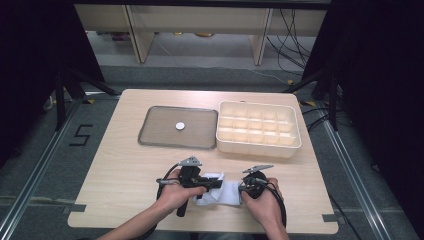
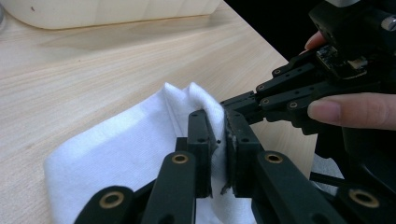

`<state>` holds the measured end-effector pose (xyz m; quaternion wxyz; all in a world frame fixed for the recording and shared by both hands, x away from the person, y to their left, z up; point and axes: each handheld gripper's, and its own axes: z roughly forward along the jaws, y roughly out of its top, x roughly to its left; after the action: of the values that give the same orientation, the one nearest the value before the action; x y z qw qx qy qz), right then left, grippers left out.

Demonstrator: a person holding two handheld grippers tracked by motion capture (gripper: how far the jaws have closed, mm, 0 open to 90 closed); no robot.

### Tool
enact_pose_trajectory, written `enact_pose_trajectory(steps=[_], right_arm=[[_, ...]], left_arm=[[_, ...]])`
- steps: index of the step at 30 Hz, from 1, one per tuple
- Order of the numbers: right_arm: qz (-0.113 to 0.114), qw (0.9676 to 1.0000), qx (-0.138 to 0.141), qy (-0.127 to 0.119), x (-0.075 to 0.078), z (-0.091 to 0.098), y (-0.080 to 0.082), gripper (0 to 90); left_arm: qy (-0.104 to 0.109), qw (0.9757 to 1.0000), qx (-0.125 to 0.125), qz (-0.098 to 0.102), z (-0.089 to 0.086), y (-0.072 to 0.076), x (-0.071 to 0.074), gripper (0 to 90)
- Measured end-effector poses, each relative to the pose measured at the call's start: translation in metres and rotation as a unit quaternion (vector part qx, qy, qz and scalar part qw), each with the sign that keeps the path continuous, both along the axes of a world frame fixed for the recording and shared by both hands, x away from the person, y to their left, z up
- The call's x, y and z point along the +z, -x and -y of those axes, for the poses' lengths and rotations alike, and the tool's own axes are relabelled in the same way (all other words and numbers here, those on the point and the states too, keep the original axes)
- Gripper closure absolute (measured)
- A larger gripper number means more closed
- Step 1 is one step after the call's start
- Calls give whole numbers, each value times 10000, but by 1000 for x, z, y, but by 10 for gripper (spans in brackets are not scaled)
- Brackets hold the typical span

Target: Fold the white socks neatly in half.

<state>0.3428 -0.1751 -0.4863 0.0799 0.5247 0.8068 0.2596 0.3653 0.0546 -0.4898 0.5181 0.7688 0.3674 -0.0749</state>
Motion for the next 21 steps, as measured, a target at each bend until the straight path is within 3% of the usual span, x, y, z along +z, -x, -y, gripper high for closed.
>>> enact_pose_trajectory(steps=[8, 10, 13, 16, 21], right_arm=[[38, 9997, 219, -54, -2, 0, -1, 900], [-11, 9999, 148, 1, -1, -1, -1, 900], [-70, 9998, 125, -115, 0, -3, 0, 900], [22, 9998, 205, -76, -1, -2, -1, 900], [-54, 9998, 149, -87, -1, -3, -1, 900]], left_arm=[[-43, 10000, -16, 62, 2, 0, 0, 818], [-31, 10000, -25, 76, 3, 0, 0, 818], [-65, 9999, -25, 103, 4, -1, 1, 818], [-70, 9999, -13, 91, 5, -1, 0, 818], [-99, 9999, 11, 104, 6, 0, 0, 818]])
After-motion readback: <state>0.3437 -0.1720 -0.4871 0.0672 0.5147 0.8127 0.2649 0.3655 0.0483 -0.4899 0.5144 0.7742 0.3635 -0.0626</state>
